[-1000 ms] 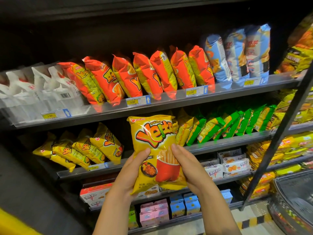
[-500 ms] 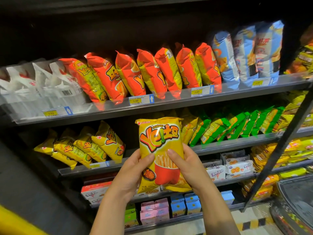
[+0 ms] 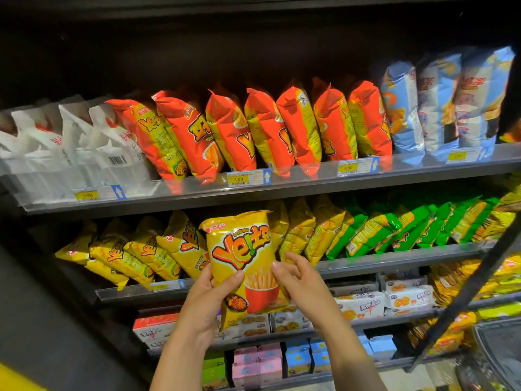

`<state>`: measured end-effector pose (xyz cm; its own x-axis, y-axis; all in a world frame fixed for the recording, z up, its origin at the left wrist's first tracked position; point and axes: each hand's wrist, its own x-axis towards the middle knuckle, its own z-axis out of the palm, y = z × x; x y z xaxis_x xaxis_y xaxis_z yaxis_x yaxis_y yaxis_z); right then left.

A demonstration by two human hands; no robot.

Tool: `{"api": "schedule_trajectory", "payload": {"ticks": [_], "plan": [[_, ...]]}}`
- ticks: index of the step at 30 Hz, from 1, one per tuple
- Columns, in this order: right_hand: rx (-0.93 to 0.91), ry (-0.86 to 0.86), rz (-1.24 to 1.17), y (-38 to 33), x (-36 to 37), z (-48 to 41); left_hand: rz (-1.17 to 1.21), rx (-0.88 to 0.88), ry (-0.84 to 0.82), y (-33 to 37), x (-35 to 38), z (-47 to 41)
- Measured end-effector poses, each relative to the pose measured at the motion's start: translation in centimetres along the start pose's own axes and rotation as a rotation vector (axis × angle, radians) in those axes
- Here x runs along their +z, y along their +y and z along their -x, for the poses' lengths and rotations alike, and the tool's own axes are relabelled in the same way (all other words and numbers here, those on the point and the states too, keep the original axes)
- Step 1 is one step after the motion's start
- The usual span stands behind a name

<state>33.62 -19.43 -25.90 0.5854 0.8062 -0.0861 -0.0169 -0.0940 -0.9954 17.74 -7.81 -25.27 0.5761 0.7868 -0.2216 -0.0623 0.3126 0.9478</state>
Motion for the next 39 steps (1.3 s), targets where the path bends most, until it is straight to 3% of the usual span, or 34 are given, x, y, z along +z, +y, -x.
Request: {"api": "schedule_trajectory", "payload": {"ticks": [13, 23, 39], "plan": [[-0.026, 0.485, 0.503, 0.4, 2.1, -12.7, 0.164, 0.155, 0.473, -1.3, -0.3, -10.4], [0.077, 0.594, 0.771, 1.4, 4.0, -15.8, -0.012, 0.100, 0.669, -3.3, 0.0, -16.5], [-0.007, 0.639, 0.577, 3.1, 4.4, -16.0, -0.215, 0.001, 0.791, -4.8, -0.7, -18.6]]}}
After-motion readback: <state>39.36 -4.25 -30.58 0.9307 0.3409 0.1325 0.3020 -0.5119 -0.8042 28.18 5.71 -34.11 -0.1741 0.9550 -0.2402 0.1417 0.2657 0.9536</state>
